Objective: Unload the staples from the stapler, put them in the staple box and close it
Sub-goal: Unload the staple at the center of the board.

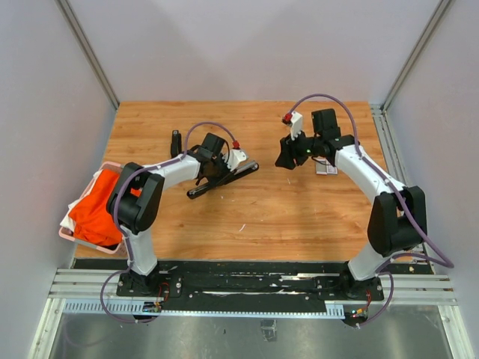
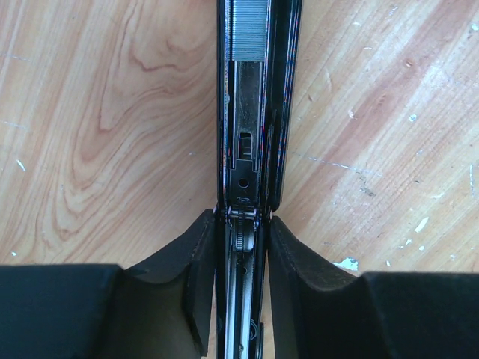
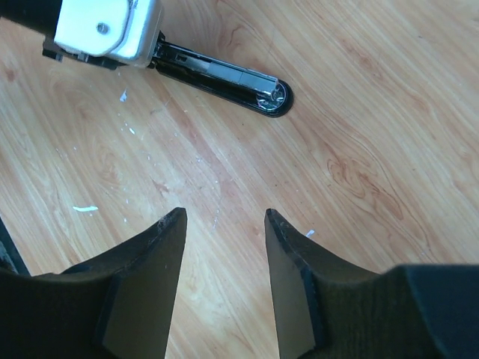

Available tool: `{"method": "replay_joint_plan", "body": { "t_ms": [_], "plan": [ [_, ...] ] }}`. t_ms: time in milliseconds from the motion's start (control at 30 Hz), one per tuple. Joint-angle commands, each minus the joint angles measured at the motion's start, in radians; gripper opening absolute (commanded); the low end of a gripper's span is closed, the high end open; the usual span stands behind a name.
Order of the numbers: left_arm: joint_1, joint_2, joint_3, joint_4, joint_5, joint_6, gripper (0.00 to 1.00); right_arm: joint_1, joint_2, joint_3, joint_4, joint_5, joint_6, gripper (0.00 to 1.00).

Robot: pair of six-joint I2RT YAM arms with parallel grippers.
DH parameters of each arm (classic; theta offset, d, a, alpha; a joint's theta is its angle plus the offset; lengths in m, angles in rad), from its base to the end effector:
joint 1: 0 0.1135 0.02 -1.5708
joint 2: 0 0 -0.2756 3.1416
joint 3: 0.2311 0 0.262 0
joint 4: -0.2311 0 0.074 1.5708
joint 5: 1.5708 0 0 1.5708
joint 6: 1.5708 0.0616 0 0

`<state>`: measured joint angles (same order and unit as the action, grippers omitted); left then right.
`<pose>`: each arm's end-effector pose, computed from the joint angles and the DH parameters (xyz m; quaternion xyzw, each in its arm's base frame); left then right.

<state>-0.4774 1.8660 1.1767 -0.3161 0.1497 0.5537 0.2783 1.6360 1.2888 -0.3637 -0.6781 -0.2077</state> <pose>0.3577 -0.1954 0.1474 0.4903 0.8229 -0.0612 0.2807 0.3650 0.1445 0.2786 -0.3408 0.7987 0.3160 0.3822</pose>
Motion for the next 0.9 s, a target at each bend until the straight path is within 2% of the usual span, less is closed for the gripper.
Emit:
{"method": "replay_joint_plan", "body": {
  "t_ms": [0,133,333,467,567,867],
  "plan": [
    [-0.013,0.011,0.021,-0.047,0.047,0.029,0.07,-0.014,-0.065,-0.078,0.075,0.007,-0.149,0.48],
    [-0.015,0.010,0.028,-0.075,0.068,0.035,0.00,-0.015,-0.113,-0.169,0.185,0.005,-0.274,0.50],
    [-0.017,0.004,0.036,-0.104,0.095,0.033,0.00,0.010,-0.172,-0.326,0.365,-0.017,-0.488,0.51],
    [-0.017,-0.001,0.059,-0.137,0.138,0.012,0.00,0.080,-0.190,-0.424,0.436,-0.009,-0.710,0.53],
    [-0.019,-0.010,0.073,-0.144,0.181,-0.015,0.00,0.143,-0.196,-0.505,0.551,0.027,-0.844,0.56],
    [-0.033,-0.012,0.094,-0.152,0.227,-0.058,0.00,0.292,-0.142,-0.618,0.728,0.154,-1.023,0.63]
  ]
}}
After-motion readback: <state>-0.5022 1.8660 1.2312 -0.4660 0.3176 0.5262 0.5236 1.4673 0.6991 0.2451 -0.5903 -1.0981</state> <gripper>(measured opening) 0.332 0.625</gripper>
